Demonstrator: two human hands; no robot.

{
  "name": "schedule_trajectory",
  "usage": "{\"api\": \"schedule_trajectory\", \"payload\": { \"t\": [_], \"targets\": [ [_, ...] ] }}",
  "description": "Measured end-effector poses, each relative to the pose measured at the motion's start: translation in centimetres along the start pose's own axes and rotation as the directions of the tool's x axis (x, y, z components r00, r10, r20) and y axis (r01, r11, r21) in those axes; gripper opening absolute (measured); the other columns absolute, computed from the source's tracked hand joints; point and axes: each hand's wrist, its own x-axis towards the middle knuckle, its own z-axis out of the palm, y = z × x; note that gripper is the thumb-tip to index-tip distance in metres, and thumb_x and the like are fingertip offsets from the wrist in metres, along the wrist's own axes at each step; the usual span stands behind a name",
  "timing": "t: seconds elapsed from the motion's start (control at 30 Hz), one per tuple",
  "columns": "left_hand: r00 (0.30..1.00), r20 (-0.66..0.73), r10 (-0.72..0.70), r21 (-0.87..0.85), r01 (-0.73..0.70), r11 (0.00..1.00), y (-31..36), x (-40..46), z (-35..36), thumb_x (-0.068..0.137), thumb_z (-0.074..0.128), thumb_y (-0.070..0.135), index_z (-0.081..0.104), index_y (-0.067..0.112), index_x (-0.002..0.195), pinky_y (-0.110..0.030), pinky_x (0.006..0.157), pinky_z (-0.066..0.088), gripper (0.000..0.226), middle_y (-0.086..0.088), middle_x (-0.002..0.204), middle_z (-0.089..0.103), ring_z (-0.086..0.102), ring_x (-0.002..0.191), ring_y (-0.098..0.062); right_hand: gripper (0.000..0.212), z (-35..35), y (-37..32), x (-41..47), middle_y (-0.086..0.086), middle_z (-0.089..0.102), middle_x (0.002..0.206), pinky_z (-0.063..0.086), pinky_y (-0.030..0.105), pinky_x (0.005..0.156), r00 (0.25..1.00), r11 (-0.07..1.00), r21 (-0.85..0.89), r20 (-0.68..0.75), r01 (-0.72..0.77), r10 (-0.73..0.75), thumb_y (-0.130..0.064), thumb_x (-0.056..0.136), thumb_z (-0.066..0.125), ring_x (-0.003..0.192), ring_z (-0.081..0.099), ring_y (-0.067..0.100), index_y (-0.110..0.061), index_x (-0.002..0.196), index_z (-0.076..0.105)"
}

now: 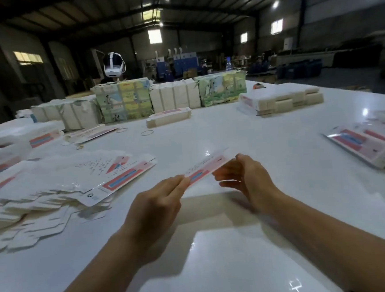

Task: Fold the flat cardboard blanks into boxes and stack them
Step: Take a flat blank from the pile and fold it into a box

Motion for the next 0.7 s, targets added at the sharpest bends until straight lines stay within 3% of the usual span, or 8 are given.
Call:
{"api": "schedule_trajectory", "payload": {
  "t": [0.07,0.13,0.23,0.3,0.37,0.47,0.57,0.7],
  "targets": [
    [0.999,0.031,-0.012,-0.024,0.012,1.0,0.6,-0.8,0.3,0.074,0.064,-0.01,0.067,0.001,0.113,-0.037,0.06,0.059,0.041,-0.012,0.113,0.066,0.067,0.093,-0.027,0.067,-0.8,-0.6,0.1,0.017,0.07,0.07,0.058,0.036,0.057,0.986,0.94,0.298,0.076,-0.165,0.149,-0.045,0.099,0.03,0.062,0.069,0.026,-0.001,0.073,0.074],
    [0.999,0.034,-0.019,-0.031,0.02,0.999,0.7,-1.0,0.5,0.077,0.06,-0.01,0.067,0.001,0.114,-0.039,0.065,0.059,0.039,-0.013,0.114,0.066,0.066,0.096,-0.028,0.06,-1.1,-0.7,-0.1,0.018,0.07,0.072,0.056,0.032,0.049,0.979,0.943,0.277,0.138,-0.186,0.152,-0.043,0.098,0.037,0.058,0.068,0.026,-0.003,0.073,0.074],
    [0.997,0.034,-0.074,-0.093,0.077,0.993,0.9,-1.0,1.0,0.075,0.058,-0.009,0.067,0.003,0.113,-0.042,0.065,0.059,0.04,-0.012,0.115,0.066,0.065,0.099,-0.029,0.028,-1.2,-0.5,-0.3,0.014,0.072,0.073,0.052,0.026,0.045,0.983,0.967,0.208,0.134,-0.148,0.122,-0.014,0.097,0.041,0.056,0.067,0.022,0.004,0.092,0.061],
    [0.983,0.085,-0.161,-0.123,0.171,0.978,1.1,-0.8,1.4,0.075,0.067,-0.003,0.062,0.005,0.121,-0.046,0.08,0.057,0.047,-0.011,0.125,0.061,0.06,0.11,-0.029,0.021,-1.2,-0.4,-0.3,0.012,0.073,0.073,0.052,0.025,0.043,0.986,0.975,0.182,0.128,-0.13,0.107,-0.005,0.095,0.04,0.057,0.068,0.022,0.006,0.094,0.058],
    [0.958,0.173,-0.229,-0.133,0.254,0.958,1.3,-0.3,1.8,0.078,0.073,0.021,0.045,0.012,0.138,-0.048,0.101,0.044,0.066,-0.007,0.143,0.044,0.044,0.129,-0.028,0.017,-0.9,-0.1,-0.3,0.011,0.073,0.073,0.052,0.026,0.043,0.985,0.982,0.152,0.146,-0.112,0.09,0.0,0.094,0.043,0.059,0.068,0.022,0.006,0.091,0.058],
    [0.889,0.356,-0.286,-0.042,0.321,0.946,1.1,1.7,2.5,0.083,0.05,0.064,0.006,0.028,0.15,-0.048,0.117,0.011,0.087,0.007,0.158,0.003,0.005,0.144,-0.02,0.015,-0.5,0.1,-0.5,0.011,0.073,0.074,0.053,0.028,0.045,0.981,0.988,0.121,0.181,-0.091,0.068,0.001,0.092,0.046,0.062,0.069,0.023,0.002,0.088,0.06],
    [0.885,0.355,-0.3,0.044,0.305,0.951,0.9,3.3,3.0,0.083,0.041,0.069,0.005,0.024,0.15,-0.049,0.116,0.012,0.088,0.004,0.155,0.013,0.012,0.14,-0.02,0.015,-0.6,0.2,-0.4,0.011,0.073,0.077,0.054,0.027,0.048,0.977,0.989,0.129,0.21,-0.074,0.045,-0.001,0.094,0.047,0.065,0.07,0.024,0.001,0.094,0.061],
    [0.918,0.257,-0.301,-0.082,0.331,0.94,1.8,3.4,3.5,0.081,0.055,0.061,0.018,0.016,0.148,-0.046,0.112,0.023,0.089,-0.002,0.146,0.03,0.026,0.13,-0.022,0.016,-0.8,0.1,-0.4,0.01,0.073,0.079,0.056,0.028,0.052,0.977,0.988,0.14,0.211,-0.071,0.04,-0.004,0.095,0.047,0.067,0.069,0.022,-0.002,0.098,0.062]
  ]
}}
